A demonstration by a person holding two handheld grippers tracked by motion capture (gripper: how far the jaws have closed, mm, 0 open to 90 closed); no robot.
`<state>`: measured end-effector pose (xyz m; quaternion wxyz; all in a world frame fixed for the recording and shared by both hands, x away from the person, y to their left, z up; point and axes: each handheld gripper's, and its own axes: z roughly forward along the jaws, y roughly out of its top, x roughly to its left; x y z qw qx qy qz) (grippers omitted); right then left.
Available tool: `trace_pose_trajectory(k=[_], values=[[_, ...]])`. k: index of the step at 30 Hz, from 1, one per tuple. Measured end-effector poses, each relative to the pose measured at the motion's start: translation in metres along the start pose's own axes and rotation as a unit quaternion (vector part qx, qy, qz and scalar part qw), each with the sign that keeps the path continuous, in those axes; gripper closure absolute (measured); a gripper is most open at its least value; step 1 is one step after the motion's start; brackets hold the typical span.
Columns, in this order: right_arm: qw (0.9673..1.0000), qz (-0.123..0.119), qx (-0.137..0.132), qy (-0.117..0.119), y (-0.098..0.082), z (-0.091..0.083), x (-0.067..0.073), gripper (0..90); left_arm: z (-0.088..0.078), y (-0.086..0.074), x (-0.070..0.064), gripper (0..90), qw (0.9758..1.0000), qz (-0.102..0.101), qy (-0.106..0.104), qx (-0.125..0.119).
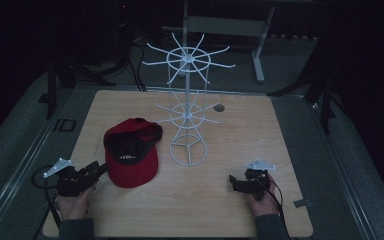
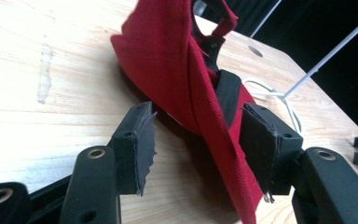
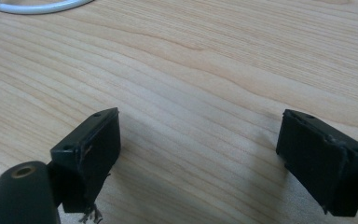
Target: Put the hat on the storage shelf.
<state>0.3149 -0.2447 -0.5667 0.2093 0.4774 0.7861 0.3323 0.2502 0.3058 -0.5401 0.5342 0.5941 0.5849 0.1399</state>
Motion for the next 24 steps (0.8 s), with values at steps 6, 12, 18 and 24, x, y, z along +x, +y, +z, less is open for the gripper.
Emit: trace_pose_trajectory(k=[6,12,18,24], values=[[1.0,0.0,0.0,0.0,0.0,0.0,0.0,13.4,0.003,0.0,-0.002,47.0,0.9999,0.001,-0.003,0.013],[1.0,0.0,0.0,0.0,0.0,0.0,0.0,13.4,0.008,-0.001,-0.001,47.9,0.9994,0.001,-0.011,0.034],[1.0,0.0,0.0,0.0,0.0,0.0,0.0,13.4,0.01,0.0,-0.005,48.4,0.9988,0.016,-0.001,0.046],[1.0,0.0,0.0,0.0,0.0,0.0,0.0,13.4,0.019,0.004,-0.009,49.8,0.9972,0.025,0.006,0.07]])
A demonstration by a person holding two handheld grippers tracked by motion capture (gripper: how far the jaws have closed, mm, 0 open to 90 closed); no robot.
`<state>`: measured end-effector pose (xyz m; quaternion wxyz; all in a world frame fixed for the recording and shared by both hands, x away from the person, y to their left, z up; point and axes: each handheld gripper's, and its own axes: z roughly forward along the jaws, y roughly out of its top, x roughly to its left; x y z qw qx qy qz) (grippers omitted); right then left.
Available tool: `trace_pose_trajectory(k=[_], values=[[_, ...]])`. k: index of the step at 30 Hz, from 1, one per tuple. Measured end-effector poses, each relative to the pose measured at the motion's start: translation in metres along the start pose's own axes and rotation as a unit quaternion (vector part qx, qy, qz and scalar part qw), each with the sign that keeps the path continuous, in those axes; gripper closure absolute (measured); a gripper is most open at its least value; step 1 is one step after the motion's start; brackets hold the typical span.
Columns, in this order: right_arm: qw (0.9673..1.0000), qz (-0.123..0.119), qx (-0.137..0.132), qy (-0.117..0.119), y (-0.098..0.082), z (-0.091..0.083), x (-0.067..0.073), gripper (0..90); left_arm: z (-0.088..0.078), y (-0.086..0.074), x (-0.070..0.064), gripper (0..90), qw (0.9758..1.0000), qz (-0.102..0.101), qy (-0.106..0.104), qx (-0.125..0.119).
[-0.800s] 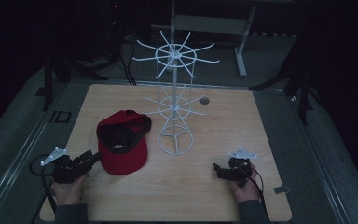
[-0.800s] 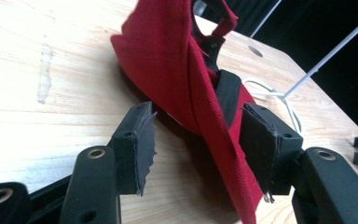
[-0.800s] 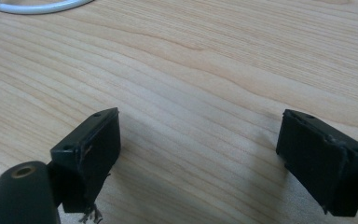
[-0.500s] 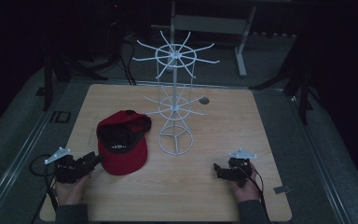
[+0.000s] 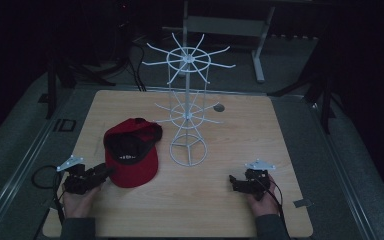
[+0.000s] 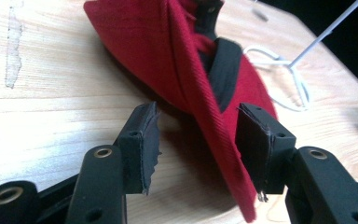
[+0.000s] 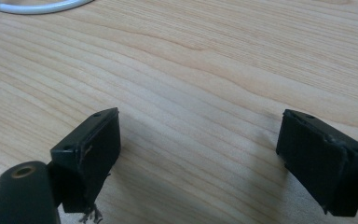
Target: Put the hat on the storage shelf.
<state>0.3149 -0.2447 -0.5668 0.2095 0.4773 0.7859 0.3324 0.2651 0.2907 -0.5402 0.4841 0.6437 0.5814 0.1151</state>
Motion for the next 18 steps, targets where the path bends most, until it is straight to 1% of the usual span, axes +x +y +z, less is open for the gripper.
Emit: trace_pose_trajectory(k=[1,3,6,8,10,14,18], values=[[1.0,0.0,0.0,0.0,0.0,0.0,0.0,13.4,0.002,0.002,0.0,50.3,1.0,-0.004,-0.004,0.007],[1.0,0.0,0.0,0.0,0.0,0.0,0.0,13.4,0.005,0.005,0.0,52.4,0.9998,-0.005,-0.007,0.02],[1.0,0.001,0.0,0.0,0.0,0.0,0.0,13.4,0.011,0.009,0.001,55.0,0.9987,-0.011,-0.021,0.045],[1.0,0.001,0.0,0.0,0.0,0.0,0.0,13.4,0.016,0.01,0.001,55.2,0.9977,-0.01,-0.03,0.06],[1.0,0.001,0.0,0.0,0.0,0.0,0.0,13.4,0.021,0.011,0.001,55.5,0.9963,-0.008,-0.034,0.079],[1.0,0.001,0.001,0.0,0.0,0.0,0.0,13.4,0.026,0.014,0.0,57.5,0.9947,-0.008,-0.047,0.092],[1.0,0.001,0.001,0.0,0.0,0.0,0.0,13.4,0.032,0.014,-0.001,59.8,0.9918,0.0,-0.054,0.116]])
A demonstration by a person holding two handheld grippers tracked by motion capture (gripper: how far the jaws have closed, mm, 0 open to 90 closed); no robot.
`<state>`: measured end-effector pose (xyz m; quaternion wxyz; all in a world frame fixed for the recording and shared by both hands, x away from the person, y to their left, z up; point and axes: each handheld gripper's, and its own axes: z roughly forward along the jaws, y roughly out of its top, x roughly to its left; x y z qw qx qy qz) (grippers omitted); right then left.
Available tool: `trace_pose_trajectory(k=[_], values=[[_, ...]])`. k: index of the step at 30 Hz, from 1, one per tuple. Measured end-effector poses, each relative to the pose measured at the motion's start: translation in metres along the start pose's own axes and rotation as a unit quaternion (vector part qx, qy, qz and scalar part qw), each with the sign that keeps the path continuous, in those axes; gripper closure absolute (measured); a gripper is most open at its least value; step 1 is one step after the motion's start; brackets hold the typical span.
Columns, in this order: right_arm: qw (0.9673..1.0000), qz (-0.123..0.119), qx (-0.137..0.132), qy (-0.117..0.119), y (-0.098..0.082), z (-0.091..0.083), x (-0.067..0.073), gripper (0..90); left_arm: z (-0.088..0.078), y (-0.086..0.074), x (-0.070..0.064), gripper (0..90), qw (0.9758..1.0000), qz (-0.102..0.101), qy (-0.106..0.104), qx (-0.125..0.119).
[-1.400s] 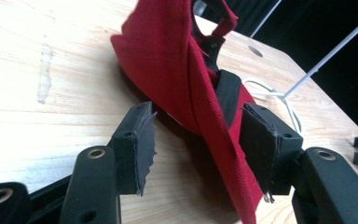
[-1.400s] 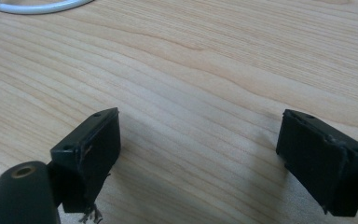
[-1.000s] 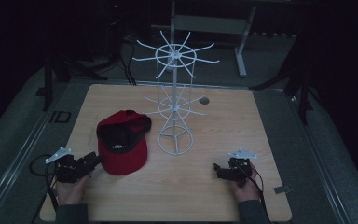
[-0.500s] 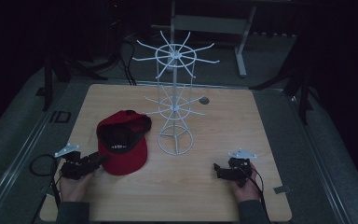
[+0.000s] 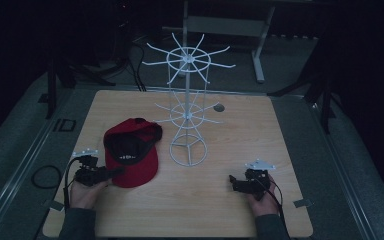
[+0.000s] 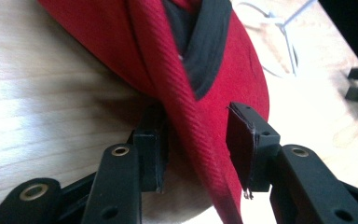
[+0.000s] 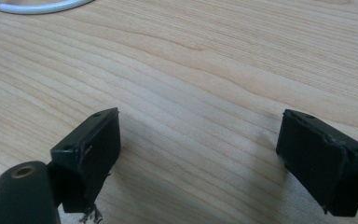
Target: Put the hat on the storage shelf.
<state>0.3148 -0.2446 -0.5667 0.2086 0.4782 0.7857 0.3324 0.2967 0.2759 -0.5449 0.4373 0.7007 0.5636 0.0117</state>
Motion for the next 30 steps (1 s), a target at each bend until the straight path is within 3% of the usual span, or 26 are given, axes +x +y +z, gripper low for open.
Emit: trace_pose_trajectory(k=[6,10,18,21,30], values=[[1.0,0.0,0.0,0.0,0.0,0.0,0.0,13.4,0.009,-0.002,0.0,62.9,0.9997,-0.008,-0.012,0.019],[1.0,0.0,0.0,0.0,0.0,0.0,0.0,13.4,0.011,-0.003,0.001,71.6,0.9994,-0.014,-0.02,0.024],[1.0,0.0,0.0,0.0,0.0,0.0,0.0,13.4,0.008,-0.004,0.0,79.3,0.9989,-0.029,-0.033,0.015],[1.0,0.0,0.0,0.0,0.0,0.0,0.0,13.4,0.005,-0.003,-0.001,83.2,0.9981,-0.036,-0.051,0.0],[1.0,0.0,0.0,0.0,0.0,0.0,0.0,13.4,-0.004,-0.001,-0.008,85.6,0.9992,-0.021,-0.021,-0.025]])
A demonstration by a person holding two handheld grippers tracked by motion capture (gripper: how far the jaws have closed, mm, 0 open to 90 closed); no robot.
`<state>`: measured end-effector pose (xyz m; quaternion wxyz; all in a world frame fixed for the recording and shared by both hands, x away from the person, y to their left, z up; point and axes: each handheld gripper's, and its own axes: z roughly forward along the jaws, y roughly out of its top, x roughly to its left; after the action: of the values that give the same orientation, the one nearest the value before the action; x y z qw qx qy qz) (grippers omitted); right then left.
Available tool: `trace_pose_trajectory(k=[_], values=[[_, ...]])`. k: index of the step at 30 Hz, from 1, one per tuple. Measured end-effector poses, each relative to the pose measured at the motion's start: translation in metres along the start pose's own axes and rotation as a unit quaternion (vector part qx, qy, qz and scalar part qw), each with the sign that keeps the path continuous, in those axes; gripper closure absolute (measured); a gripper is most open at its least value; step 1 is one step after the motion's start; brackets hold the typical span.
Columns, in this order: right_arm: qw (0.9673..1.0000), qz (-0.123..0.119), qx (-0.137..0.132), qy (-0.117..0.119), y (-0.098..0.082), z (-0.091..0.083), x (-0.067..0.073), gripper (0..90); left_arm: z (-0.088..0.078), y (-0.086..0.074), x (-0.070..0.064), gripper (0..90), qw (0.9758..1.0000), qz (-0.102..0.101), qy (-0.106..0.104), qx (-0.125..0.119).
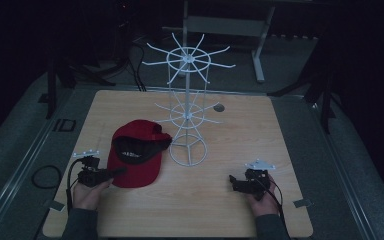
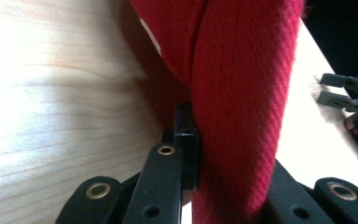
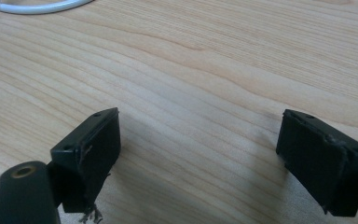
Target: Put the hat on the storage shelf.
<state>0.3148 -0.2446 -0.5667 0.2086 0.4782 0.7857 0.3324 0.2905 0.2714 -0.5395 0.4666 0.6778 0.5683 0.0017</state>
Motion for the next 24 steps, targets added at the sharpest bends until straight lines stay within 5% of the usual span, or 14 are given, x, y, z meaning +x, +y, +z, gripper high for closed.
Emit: trace_pose_trajectory(k=[9,24], values=[[1.0,0.0,0.0,0.0,0.0,0.0,0.0,13.4,-0.012,0.007,-0.003,85.7,0.9989,0.005,0.012,-0.046],[1.0,0.0,0.0,0.0,0.0,0.0,0.0,13.4,-0.027,0.019,-0.008,85.6,0.9958,0.006,0.025,-0.088]])
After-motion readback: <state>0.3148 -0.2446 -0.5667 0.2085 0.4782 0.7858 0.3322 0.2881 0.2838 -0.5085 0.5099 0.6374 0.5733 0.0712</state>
